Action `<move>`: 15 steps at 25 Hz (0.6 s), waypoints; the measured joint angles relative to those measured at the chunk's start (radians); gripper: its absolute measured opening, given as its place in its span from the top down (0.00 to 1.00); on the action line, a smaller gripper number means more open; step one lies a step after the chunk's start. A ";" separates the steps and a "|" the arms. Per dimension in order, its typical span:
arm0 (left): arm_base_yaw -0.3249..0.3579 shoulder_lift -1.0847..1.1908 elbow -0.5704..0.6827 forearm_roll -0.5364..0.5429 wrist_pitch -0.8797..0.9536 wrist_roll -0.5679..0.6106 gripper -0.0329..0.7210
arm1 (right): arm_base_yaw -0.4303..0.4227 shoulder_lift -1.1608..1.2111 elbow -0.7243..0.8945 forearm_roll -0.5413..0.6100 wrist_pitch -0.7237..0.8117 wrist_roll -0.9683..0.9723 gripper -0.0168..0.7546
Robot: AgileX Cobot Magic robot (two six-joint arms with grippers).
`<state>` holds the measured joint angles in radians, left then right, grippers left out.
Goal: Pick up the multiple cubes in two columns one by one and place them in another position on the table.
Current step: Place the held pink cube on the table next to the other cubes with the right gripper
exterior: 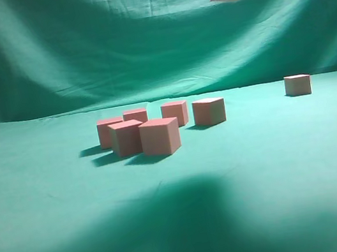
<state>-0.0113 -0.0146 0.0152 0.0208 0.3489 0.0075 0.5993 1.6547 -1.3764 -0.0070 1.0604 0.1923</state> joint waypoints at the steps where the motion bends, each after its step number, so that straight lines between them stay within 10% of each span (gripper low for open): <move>1: 0.000 0.000 0.000 0.000 0.000 0.000 0.96 | 0.021 -0.007 0.027 0.000 -0.013 0.011 0.65; 15: 0.000 0.000 0.000 0.000 0.000 0.000 0.96 | 0.167 -0.022 0.332 -0.006 -0.369 0.197 0.65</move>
<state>-0.0113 -0.0146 0.0152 0.0208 0.3489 0.0075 0.7666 1.6327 -1.0441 -0.0128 0.6917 0.3893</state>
